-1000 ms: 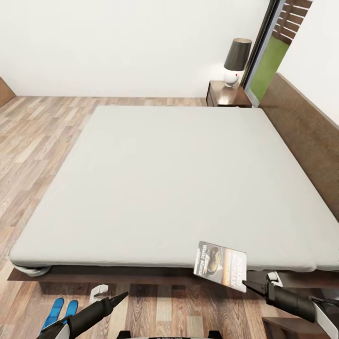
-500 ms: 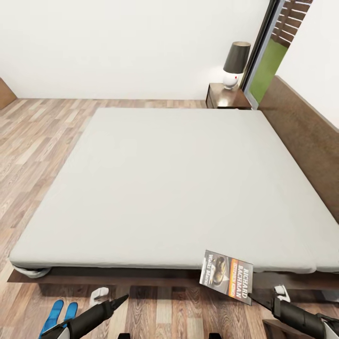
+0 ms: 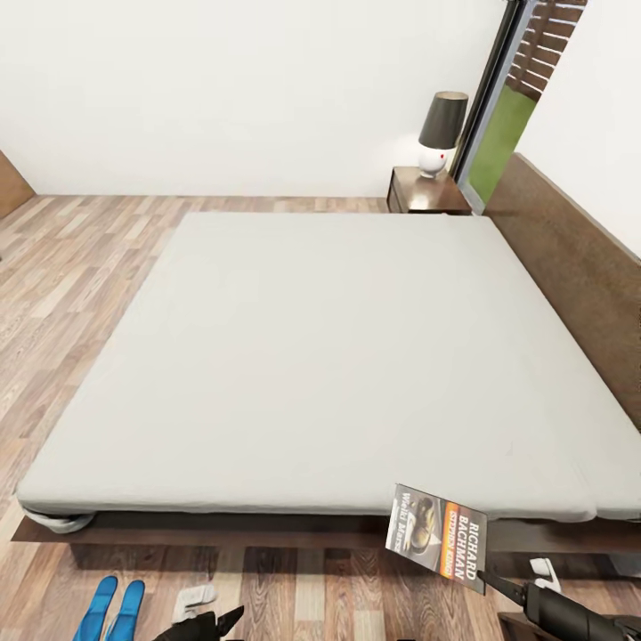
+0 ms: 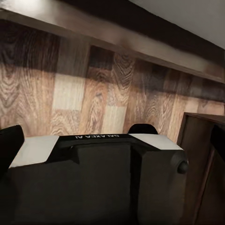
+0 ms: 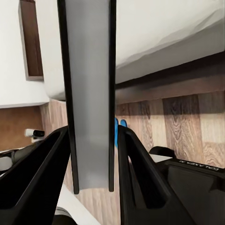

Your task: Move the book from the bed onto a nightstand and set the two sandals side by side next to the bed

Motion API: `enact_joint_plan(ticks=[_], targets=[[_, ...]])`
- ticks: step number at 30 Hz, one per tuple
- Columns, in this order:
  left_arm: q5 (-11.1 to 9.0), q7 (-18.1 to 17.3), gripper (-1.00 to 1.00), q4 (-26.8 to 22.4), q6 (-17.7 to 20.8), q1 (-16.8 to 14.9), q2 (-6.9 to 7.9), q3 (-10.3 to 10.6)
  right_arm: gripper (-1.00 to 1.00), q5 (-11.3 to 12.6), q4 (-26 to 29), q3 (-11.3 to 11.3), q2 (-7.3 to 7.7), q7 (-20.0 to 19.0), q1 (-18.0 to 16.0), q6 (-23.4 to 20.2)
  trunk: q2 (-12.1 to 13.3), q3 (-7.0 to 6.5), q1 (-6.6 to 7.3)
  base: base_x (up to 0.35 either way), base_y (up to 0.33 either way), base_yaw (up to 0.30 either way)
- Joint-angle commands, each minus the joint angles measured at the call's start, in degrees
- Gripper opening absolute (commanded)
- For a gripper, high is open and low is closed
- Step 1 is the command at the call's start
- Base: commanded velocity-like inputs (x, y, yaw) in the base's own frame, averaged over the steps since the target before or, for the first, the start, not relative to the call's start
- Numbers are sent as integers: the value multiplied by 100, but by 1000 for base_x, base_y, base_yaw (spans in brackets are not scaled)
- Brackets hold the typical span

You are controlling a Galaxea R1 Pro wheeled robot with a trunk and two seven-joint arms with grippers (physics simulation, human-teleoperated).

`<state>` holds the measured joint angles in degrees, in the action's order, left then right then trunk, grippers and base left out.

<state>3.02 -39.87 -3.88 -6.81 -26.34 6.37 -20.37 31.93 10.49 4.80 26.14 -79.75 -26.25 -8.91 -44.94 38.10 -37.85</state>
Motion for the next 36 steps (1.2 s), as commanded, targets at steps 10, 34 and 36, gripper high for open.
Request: enact_joint_plan(ticks=[10, 34, 36], targets=[[135, 647, 100, 19, -90, -3, -109, -19, -100, 59, -7, 48, 11, -14, -3, -58, -4, -88, -1, 0, 0, -73], [145, 682, 100, 19, -93, -3, -221, -17, -100, 52, -11, 48, 5, -3, -3, -39, -4, -311, -1, 0, 0, -52], [141, 678, 100, 19, -93, -3, -218, -19, -100, 51, -11, 48, 5, -1, -3, -33, -4, -329, -1, 0, 0, -2]])
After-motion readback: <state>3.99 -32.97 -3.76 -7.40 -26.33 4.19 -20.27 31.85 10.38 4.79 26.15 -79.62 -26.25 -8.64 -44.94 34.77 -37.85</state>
